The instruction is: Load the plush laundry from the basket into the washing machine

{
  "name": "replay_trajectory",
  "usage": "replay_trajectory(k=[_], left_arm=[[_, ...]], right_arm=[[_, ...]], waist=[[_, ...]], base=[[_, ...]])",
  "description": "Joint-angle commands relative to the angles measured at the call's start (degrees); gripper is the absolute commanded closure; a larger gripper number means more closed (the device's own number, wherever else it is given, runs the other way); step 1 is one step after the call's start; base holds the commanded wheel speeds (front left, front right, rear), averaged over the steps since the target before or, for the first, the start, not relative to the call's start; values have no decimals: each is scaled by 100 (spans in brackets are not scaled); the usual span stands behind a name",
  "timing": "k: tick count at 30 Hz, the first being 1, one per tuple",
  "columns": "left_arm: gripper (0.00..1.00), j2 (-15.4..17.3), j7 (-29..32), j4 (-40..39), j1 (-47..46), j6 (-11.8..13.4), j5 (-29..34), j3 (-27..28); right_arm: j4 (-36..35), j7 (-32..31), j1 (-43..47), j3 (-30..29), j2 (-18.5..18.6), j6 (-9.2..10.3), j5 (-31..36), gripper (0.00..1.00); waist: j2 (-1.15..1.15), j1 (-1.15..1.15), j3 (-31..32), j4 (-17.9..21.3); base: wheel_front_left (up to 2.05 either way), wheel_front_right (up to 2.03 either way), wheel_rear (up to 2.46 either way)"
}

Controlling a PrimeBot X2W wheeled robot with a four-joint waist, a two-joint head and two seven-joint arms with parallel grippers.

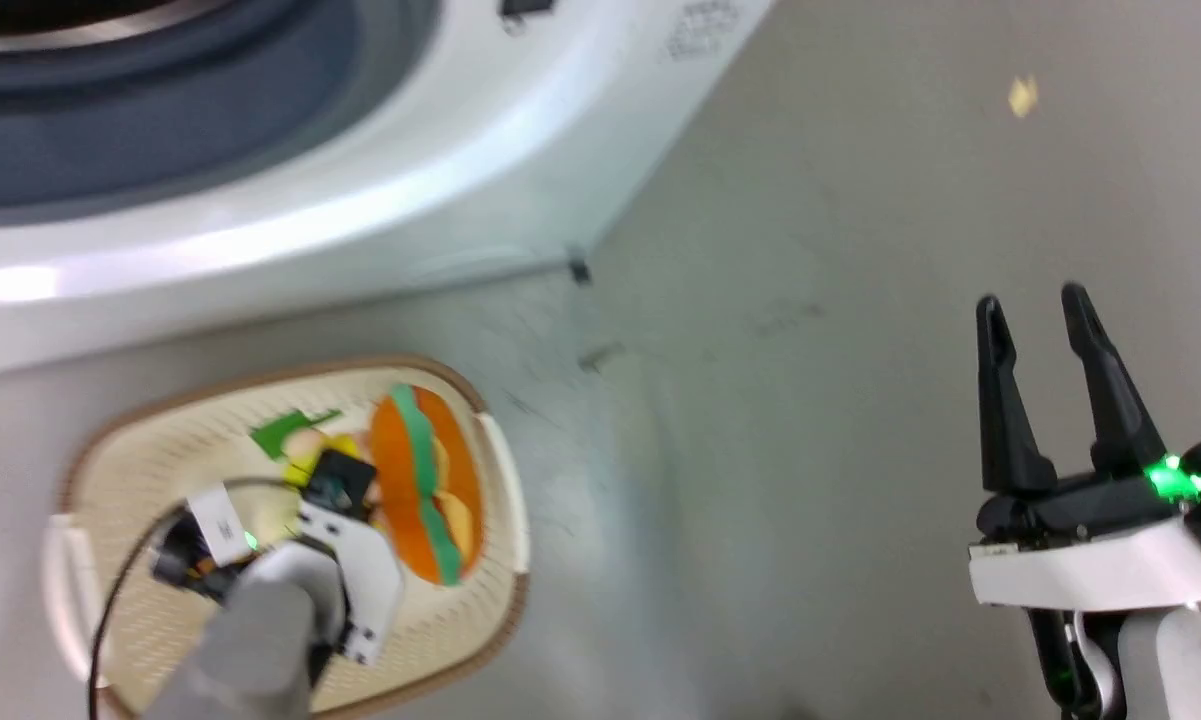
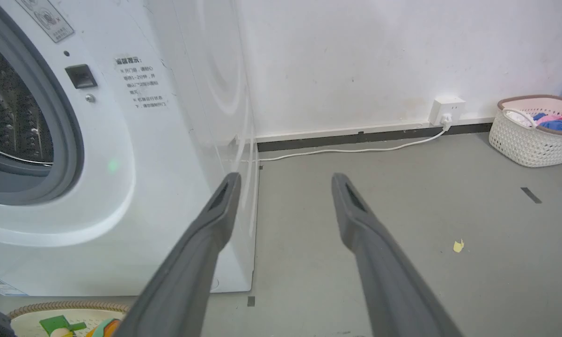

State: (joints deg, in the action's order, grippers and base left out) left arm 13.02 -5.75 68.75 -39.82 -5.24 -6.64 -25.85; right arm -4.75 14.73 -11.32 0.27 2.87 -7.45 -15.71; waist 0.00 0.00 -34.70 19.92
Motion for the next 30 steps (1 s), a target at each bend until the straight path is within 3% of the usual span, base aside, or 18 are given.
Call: replay_trajectory(k=[1, 10, 11, 14, 21, 30], left_arm=[[100, -96, -266, -57, 211, -34, -125, 37], [100, -325, -889, -641, 899, -124, -625, 313], [100, -298, -918, -1284, 1193, -120, -759, 461], [100, -253, -922, -2246, 1599, -42, -875, 700], [100, -285, -923, -4412, 2429, 234, -915, 1219], [100, -495, -924, -6223, 2358, 275, -797, 1893]], right_arm=[[12, 27, 135, -47, 0, -3, 140, 0], [-6, 27, 598, -256, 0, -3, 506, 0], [-34, 27, 776, -336, 0, -3, 620, 0], [-59, 27, 904, -403, 0, -3, 689, 0], [-112, 27, 965, -353, 0, -3, 707, 0], [-166, 27, 725, -109, 0, -3, 711, 0]], waist=[[0, 0, 832, -643], [0, 0, 1681, -1236], [0, 0, 1881, -1416], [0, 0, 2016, -1553], [0, 0, 2050, -1658], [0, 0, 1468, -1426]], base=[[0, 0, 0], [0, 0, 0], [0, 0, 0], [0, 0, 0], [0, 0, 0], [0, 0, 0]])
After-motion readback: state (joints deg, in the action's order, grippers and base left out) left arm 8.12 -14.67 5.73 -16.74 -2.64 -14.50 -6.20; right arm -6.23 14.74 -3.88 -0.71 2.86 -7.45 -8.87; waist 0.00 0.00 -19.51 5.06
